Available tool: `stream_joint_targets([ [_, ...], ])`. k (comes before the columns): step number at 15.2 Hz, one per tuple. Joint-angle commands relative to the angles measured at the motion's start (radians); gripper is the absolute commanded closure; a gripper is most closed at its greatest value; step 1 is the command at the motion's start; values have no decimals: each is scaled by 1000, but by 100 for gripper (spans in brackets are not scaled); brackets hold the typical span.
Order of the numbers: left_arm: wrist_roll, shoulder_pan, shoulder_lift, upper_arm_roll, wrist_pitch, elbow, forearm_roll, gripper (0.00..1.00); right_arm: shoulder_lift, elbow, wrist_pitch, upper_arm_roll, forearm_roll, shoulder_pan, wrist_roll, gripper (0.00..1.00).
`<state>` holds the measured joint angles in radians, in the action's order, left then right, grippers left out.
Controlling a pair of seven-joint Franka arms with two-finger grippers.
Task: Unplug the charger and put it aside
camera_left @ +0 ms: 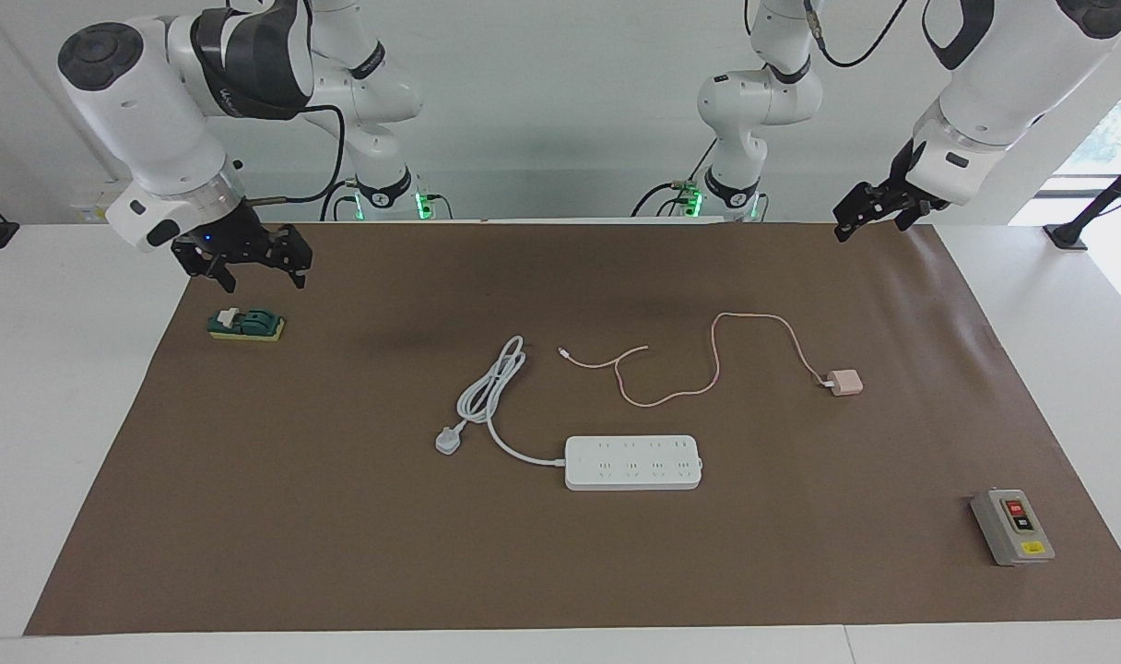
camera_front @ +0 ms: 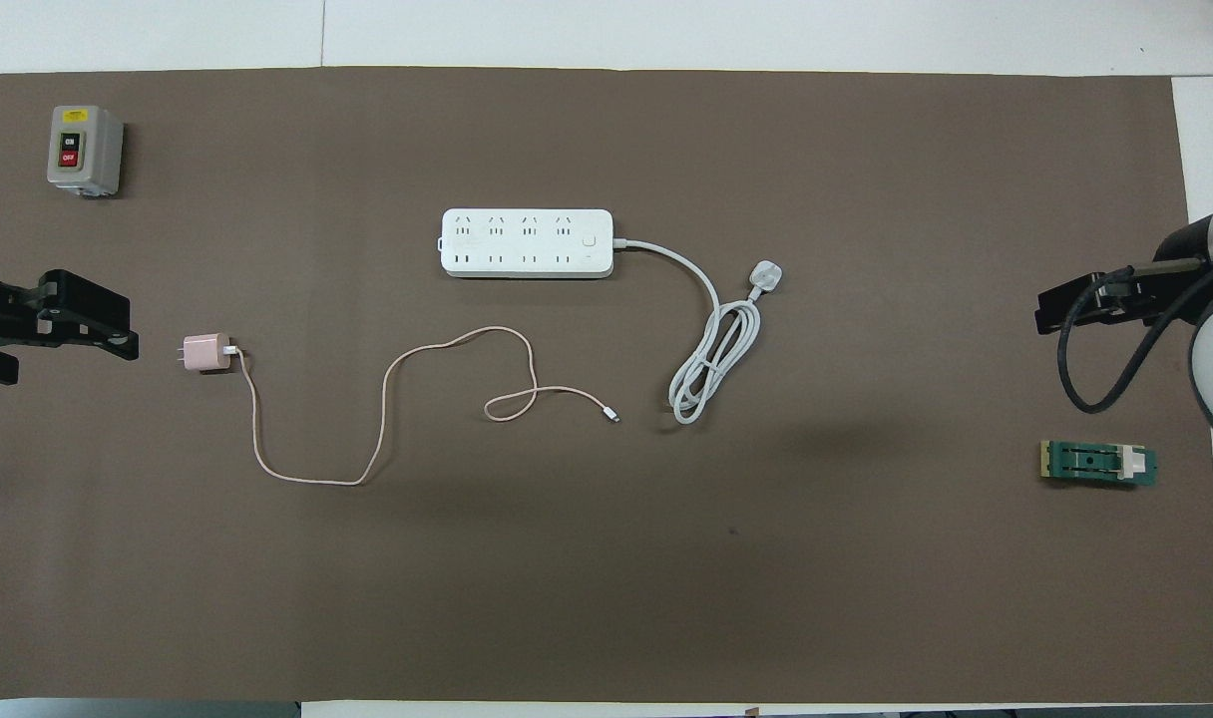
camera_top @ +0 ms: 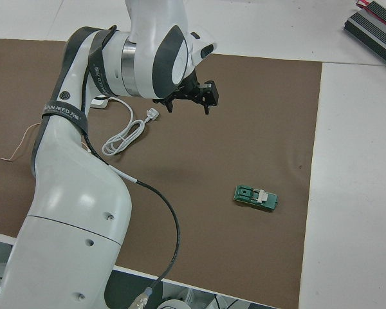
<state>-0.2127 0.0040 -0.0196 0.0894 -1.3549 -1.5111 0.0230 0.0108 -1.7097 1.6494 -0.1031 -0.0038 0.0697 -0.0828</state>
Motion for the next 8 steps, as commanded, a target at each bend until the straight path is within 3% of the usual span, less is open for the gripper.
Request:
stream_joint_targets([
  [1,15,-21,1,-14,-16,0,-11,0,-15,-19,-3,10,-16,-15,-25,0],
  [4,21,-19,18,-57,-107,-81,-9,0,-15,-19,-5,10,-16,-15,-25,0],
  [8,82,20,41,-79,-381,-286,-12,0,-14,-19,-5,10,-16,-15,-21,0],
])
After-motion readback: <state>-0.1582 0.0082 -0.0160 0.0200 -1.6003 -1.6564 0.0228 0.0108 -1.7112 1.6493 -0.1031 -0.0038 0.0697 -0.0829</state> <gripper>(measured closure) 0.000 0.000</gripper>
